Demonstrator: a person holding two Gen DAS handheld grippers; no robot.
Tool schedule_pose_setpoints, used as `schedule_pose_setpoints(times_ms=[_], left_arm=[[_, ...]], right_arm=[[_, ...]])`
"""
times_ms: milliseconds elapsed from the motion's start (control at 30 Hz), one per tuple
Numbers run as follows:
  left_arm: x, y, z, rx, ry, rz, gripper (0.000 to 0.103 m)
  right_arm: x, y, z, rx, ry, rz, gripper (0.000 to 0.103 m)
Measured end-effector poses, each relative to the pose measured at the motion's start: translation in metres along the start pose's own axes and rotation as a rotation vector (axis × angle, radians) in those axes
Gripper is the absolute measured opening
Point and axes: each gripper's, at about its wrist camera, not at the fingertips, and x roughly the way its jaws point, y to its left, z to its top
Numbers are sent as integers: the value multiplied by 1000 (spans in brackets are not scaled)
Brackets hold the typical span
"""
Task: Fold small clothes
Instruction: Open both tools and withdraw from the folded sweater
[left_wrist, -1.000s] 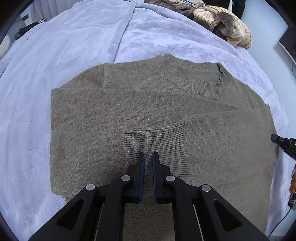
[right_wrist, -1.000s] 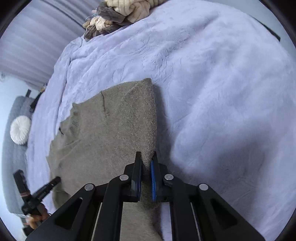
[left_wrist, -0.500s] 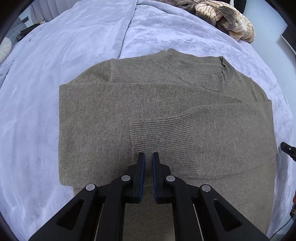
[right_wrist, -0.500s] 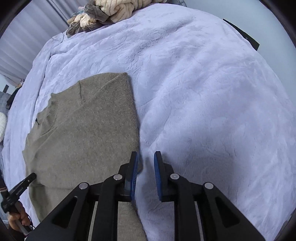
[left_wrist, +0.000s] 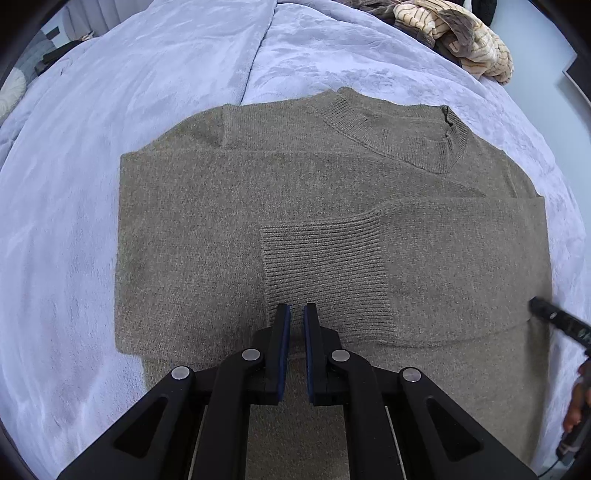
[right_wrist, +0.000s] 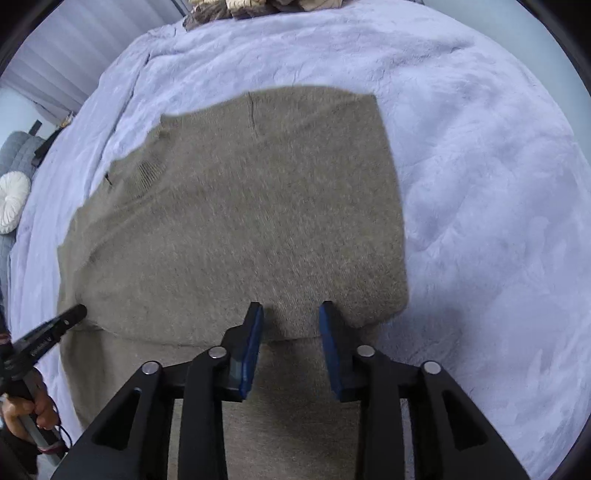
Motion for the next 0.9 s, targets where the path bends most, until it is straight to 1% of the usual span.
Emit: schedule_pose_setpoints(times_ms=[33,67,167,267,400,567,633,700,733,833,900], left_arm=[[0,1,-1,-2,2,-2,9],[-1,1,-1,-1,4,-3,9],[-5,3,-2,7,10,2,9],[-12,4,-4,14,14,14,9],[-16,2,-6,12,30,13,9],[-20,1,-15,15,62,17,9],[-24,1,-21,12,73,11,9],[-31,1,-28,13,74,10,9],[-36,2,-31,8,74,14,9],[-51,1,-43,0,83,-7,9],[-64,-2,-52,17,78,-13,9]], right_arm=[[7,-2,-3,-1,16,-2,35],[7,-5,-5,10,9,9,35],[-2,-9,-9,40,19,18,36],[-12,-9,-16,29,27,10,36],[-23,-10,-28,41,40,33,41],[-33,-6,-44,63,60,53,44],[-39,-1,-51,72,70,62,47],[-46,4,-57,69,74,69,54],[-50,6,-60,67,75,70,56],[-60,13,-73,77,88,88,57],[-67,19,-83,85,97,106,58]])
